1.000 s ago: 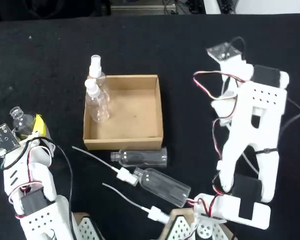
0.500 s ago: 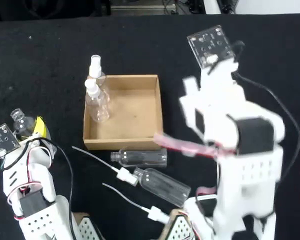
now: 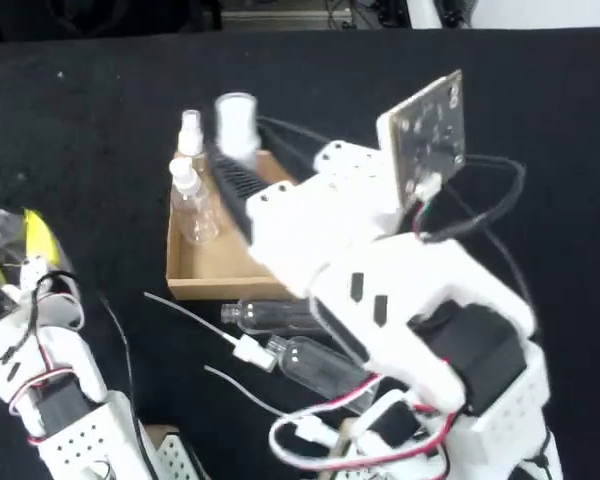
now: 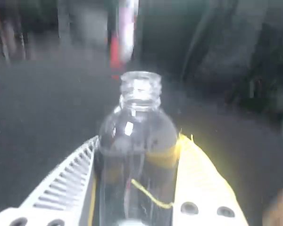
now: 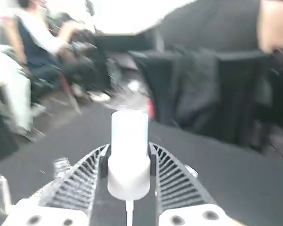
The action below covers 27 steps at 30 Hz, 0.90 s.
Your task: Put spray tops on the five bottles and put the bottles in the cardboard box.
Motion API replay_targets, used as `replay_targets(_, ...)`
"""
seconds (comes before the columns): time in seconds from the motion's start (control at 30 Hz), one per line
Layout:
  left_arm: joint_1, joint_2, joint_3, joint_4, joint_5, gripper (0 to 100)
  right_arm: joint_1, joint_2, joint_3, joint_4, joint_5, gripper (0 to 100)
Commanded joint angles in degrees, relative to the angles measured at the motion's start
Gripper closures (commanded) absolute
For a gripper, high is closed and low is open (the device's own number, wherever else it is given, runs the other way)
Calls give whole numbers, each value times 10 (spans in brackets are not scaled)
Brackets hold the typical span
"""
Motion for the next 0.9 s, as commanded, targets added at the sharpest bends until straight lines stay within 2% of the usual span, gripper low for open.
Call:
replay_targets(0.0,-5,-3,15,-21,4,970,-33,-14,-32,-69,-4,988)
replay_targets(0.47,-20,-4,-21,-45,4,970,-43,-25,55,-310,-3,988)
replay_targets(0.6,27,-4,-15,-98,1,970,-43,-69,112,-316,-1,988)
replay_targets(0.73,64,1,15,-167,0,970,-43,-131,173,-376,-1,988)
replay_targets(0.87,93,-4,15,-167,0,970,-43,-159,240,-459,0,988)
